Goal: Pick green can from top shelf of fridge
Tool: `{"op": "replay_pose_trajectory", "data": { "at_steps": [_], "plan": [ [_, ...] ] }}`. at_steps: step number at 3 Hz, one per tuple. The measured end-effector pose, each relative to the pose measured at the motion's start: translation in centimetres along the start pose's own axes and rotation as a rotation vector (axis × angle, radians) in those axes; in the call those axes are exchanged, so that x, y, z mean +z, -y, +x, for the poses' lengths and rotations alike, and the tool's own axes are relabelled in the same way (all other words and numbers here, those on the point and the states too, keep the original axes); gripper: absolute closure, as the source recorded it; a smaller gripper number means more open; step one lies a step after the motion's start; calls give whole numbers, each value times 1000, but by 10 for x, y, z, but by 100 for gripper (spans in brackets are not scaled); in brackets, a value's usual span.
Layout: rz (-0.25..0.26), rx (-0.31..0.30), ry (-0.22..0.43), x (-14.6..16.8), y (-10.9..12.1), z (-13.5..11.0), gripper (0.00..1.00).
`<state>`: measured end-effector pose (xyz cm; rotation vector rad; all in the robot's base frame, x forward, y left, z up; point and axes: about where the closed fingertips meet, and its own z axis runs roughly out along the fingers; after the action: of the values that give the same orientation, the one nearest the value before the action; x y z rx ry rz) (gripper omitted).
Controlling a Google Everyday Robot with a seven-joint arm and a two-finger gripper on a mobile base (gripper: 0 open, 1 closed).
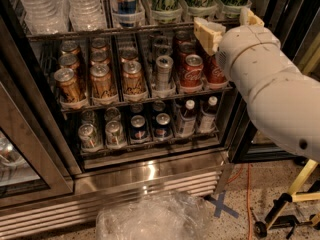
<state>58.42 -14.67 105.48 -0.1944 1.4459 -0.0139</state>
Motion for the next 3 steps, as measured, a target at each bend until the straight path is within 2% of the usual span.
{"op": "replay_pose_trajectory", "data": {
  "at_steps": [1,3],
  "plan": [
    [25,-16,29,7,8,-2,36],
    [62,-53,63,22,25,-6,31]
  ]
}}
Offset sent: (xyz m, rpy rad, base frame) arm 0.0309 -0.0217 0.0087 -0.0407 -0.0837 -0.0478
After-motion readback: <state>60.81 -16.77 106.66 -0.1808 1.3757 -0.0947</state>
